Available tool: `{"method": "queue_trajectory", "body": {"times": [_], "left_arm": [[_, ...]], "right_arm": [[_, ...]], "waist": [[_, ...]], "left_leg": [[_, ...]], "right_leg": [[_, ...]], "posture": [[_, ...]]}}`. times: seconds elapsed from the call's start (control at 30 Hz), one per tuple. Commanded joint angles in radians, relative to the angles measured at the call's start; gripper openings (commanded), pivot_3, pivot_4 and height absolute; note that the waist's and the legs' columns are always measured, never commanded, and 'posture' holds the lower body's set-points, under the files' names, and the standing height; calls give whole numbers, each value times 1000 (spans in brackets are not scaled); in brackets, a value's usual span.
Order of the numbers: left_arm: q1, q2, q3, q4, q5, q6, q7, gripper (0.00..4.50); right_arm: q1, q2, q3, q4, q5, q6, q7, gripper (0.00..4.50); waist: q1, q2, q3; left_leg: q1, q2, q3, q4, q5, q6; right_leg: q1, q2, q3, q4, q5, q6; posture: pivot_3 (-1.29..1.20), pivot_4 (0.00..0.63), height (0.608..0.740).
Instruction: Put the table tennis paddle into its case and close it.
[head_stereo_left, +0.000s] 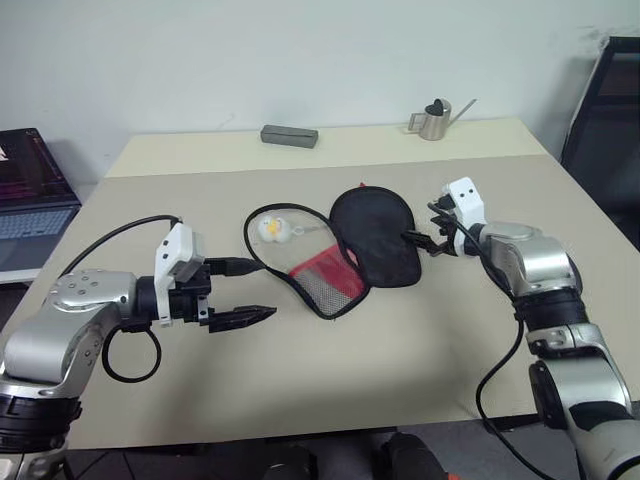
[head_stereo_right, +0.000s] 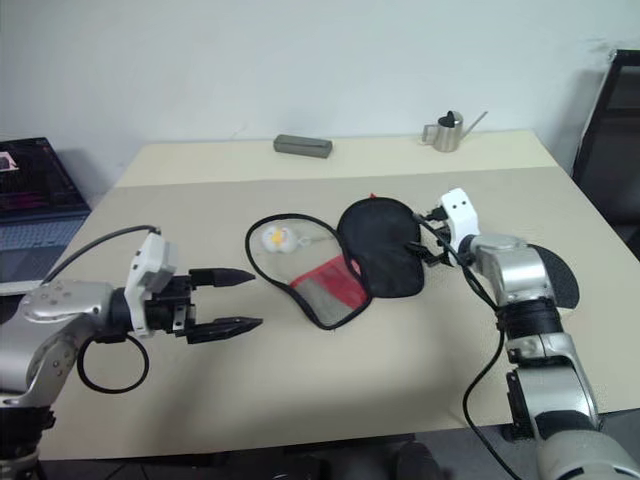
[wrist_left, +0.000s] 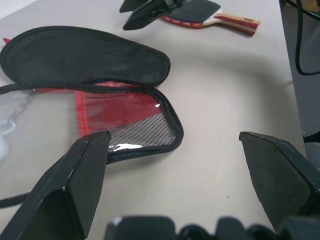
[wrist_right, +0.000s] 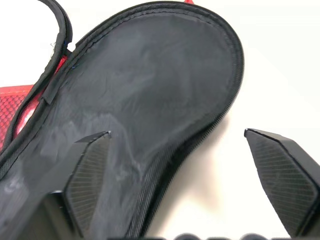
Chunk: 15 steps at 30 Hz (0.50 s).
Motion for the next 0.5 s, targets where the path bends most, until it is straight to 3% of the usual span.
{"method": "queue_trajectory", "body": {"times": [0.03, 0.2, 0.5], "left_arm": [[-55, -19, -8, -22, -16, -2, 7, 4500], [-184, -84, -71, 12, -20, 13, 4, 4500], [-420, -247, -222, 139, 76, -73, -18, 4500]], "right_arm": [[63, -53, -79, -216, 46, 92, -17, 4463], [247, -125, -211, -495, 98, 240, -63, 4463], [513, -134, -486, -795, 138, 442, -186, 4463]], "waist": [[4, 0, 0], [28, 0, 0], [40, 0, 0]], "left_leg": [[0, 0, 0, 0, 0, 0], [0, 0, 0, 0, 0, 0], [0, 0, 2, 1, 0, 0]], "right_leg": [[0, 0, 0, 0, 0, 0], [0, 0, -1, 0, 0, 0], [2, 0, 0, 1, 0, 0]], "posture": [[0, 150, 740], [0, 150, 740], [0, 150, 740]]}}
